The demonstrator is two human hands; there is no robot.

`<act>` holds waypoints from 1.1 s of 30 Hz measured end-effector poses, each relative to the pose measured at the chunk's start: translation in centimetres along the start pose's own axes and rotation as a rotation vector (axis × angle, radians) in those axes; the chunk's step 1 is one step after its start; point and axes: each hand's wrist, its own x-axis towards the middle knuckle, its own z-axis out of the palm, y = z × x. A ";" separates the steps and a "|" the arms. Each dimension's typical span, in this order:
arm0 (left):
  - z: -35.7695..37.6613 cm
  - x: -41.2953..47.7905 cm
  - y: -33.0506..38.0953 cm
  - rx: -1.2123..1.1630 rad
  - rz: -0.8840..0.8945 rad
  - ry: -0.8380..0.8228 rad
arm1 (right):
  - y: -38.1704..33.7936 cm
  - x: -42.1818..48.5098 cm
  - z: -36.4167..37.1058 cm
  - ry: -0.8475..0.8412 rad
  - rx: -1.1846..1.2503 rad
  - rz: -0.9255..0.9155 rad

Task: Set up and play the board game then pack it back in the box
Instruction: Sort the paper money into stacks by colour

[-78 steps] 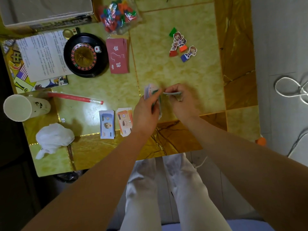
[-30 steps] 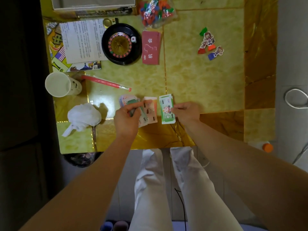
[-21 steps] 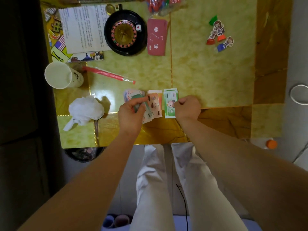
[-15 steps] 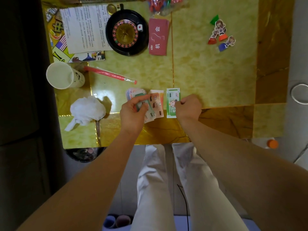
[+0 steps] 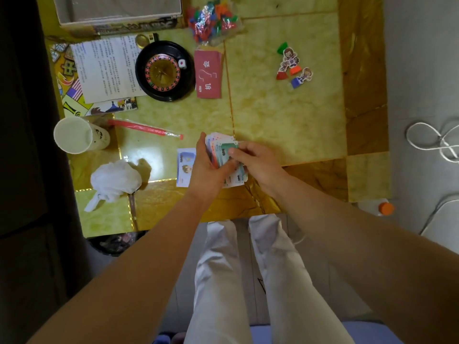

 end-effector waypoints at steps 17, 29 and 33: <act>4.6 0.5 3.4 -0.307 -0.156 -0.018 | -1.5 -0.6 -5.8 0.040 0.355 0.130; 5.5 1.1 3.4 -0.121 0.006 0.166 | -1.7 -0.7 -6.9 -0.063 0.529 0.212; 5.4 1.3 3.7 0.130 0.026 0.199 | -1.7 -0.7 -7.6 -0.007 0.587 0.192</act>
